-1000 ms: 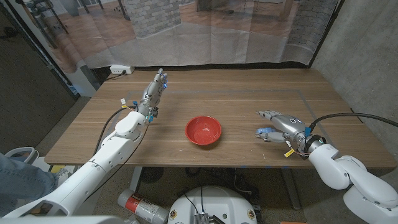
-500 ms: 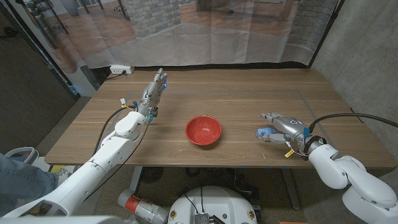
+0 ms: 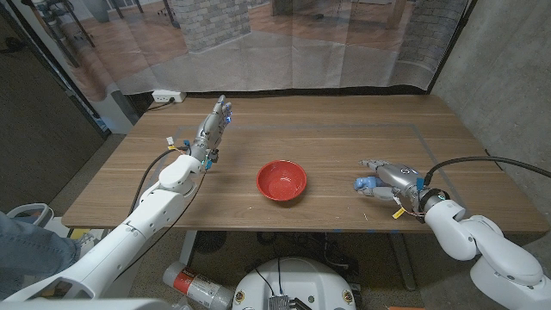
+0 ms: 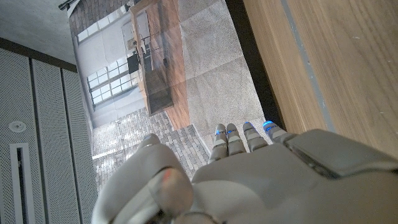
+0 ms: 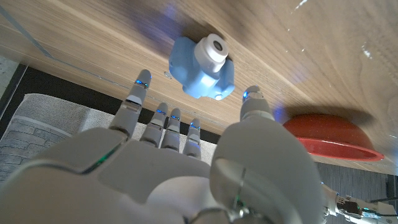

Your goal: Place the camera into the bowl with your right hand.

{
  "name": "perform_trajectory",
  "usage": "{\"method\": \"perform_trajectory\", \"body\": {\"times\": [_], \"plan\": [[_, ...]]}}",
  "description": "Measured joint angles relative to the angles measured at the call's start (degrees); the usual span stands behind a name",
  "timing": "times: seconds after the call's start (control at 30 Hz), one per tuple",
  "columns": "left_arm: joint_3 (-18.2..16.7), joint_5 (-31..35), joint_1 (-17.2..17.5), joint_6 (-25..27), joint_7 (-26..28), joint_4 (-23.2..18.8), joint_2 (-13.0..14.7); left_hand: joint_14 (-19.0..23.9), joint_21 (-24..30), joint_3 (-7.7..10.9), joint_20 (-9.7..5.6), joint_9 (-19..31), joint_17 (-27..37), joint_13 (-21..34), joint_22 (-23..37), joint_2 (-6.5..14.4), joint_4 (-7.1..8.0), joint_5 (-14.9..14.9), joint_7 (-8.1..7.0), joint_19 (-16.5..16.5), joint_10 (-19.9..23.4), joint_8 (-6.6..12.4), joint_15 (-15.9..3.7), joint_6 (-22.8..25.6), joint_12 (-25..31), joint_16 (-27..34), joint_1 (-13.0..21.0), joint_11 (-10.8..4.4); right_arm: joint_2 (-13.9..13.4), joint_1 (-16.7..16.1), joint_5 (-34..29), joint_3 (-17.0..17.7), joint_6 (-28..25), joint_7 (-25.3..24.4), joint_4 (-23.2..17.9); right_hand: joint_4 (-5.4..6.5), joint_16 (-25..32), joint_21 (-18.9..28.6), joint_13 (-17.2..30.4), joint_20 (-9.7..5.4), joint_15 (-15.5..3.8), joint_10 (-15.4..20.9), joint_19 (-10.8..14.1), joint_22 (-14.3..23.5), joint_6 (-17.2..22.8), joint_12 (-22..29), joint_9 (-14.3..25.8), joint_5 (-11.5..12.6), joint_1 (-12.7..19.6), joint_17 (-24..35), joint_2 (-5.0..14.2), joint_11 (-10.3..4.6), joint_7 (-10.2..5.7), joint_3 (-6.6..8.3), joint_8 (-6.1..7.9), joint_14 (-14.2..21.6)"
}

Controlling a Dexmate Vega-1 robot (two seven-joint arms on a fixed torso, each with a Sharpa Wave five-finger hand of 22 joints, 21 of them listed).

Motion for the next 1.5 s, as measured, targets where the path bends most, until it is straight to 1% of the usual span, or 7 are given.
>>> {"method": "perform_trajectory", "body": {"times": [0.1, 0.27, 0.7, 0.97, 1.2, 1.33, 1.5], "plan": [[0.0, 0.0, 0.0, 0.1, 0.0, 0.0, 0.0, -0.2, 0.0, 0.0, 0.0, 0.0, 0.0, 0.0, 0.0, 0.2, 0.0, 0.0, 0.0, 0.0, 0.0, 0.0, 0.21, 0.0, 0.0, 0.0, -0.2, 0.0, -0.3, 0.2, 0.0, -0.4, -0.3, 0.0, 0.2, 0.0, 0.0, 0.0, 0.0, 0.06, -0.21, 0.1, 0.1, 0.0, 0.0, 0.0, 0.0, 0.0, 0.2, 0.0, 0.22, -0.55, 0.0, 0.0, 0.0, 0.2], [0.0, 0.0, 0.0, 0.2, 0.0, 0.1, 0.0, -0.2, 0.0, 0.0, 0.0, 0.0, 0.0, 0.0, 0.0, 0.2, 0.0, 0.0, 0.0, 0.0, 0.0, 0.0, 0.21, 0.0, 0.0, 0.0, -0.2, 0.0, -0.8, 0.6, 0.0, -1.1, -1.2, 0.1, 0.5, 0.16, 0.0, 0.2, 0.0, -0.9, -0.69, 0.1, 1.1, 0.0, 0.0, 0.0, 0.0, 0.0, 0.2, 0.0, 0.22, -0.54, 0.0, 0.16, 0.0, 0.4], [0.1, 0.0, -0.4, 0.6, 0.0, 0.5, 0.0, -0.2, 0.0, -0.23, 0.0, 0.0, 0.0, 0.0, 0.0, 0.2, 0.23, 0.0, 0.21, 0.0, 0.0, 0.0, 0.21, 0.2, 0.0, -0.3, -0.2, 0.0, -2.1, 1.5, 1.0, -2.7, -3.5, 0.4, 1.4, 0.28, 0.2, 0.2, 0.0, -1.85, -1.46, 0.2, 2.7, 0.0, 0.6, 0.4, 0.0, -0.3, 0.5, 0.0, 0.53, -0.65, 0.0, 0.36, 0.33, 1.0], [0.3, 0.0, -0.7, 1.0, 0.0, 0.8, 0.1, -0.2, -0.4, -0.23, 0.0, 0.0, 0.0, 0.0, 0.0, 0.2, 0.23, 0.0, 0.21, 0.0, 0.0, 0.0, 0.21, 0.2, 0.0, -0.3, -0.2, 0.0, -2.9, 1.6, 1.7, -3.3, -4.5, 0.1, 1.7, 0.31, 0.7, 0.7, 0.0, -3.32, -2.87, 1.4, 5.5, 0.0, 1.6, 0.9, 0.0, -0.5, 0.8, 0.3, 0.76, -1.22, -0.22, 0.79, 0.44, 2.9], [0.5, 0.0, -1.0, 1.2, -0.1, 1.1, -0.1, -0.2, -0.4, -0.23, 0.0, 0.0, 0.0, 0.0, 0.0, 0.4, 0.23, -0.4, 0.21, 0.0, 0.0, 0.0, 0.21, 0.2, 0.0, -0.3, 0.0, 0.0, -3.4, 1.6, 2.2, -3.8, -5.2, -0.4, 2.1, 0.06, 1.2, 1.2, 0.0, -5.59, -3.29, 2.4, 8.5, 0.3, 3.1, 1.3, 0.0, -0.7, 1.7, 0.5, 1.56, -1.57, -0.49, 1.42, 0.95, 5.6], [0.5, 0.0, -1.0, 1.3, -0.1, 1.2, -0.2, -0.2, -0.6, -0.22, 0.0, 0.0, 0.0, 0.0, 0.0, 0.4, 0.23, -0.4, 0.34, 0.0, 0.0, 0.0, 0.21, 0.3, 0.0, -0.3, 0.0, 0.0, -3.6, 1.8, 2.3, -4.2, -5.6, -0.9, 2.3, 0.28, 1.8, 1.7, 0.3, -6.35, -3.36, 3.9, 11.2, 0.3, 4.9, 1.8, 0.0, -0.9, 2.4, 0.7, 1.71, -3.07, -1.45, 1.86, 1.39, 8.2], [0.6, 0.0, -1.0, 1.3, 0.0, 1.3, -0.2, -0.2, -0.6, -0.22, 0.0, 0.0, 0.0, 0.0, 0.0, 0.4, 0.23, -0.4, 0.4, 0.0, 0.0, 0.0, 0.21, 0.4, 0.0, -0.3, 0.0, 0.0, -3.8, 2.0, 2.3, -4.9, -6.2, -1.9, 2.7, 0.31, 2.5, 2.3, 0.3, -7.93, -3.39, 6.0, 14.3, 0.6, 7.4, 2.5, 0.2, -1.1, 3.0, 1.0, 2.27, -4.1, -2.68, 2.37, 1.84, 11.0]]}}
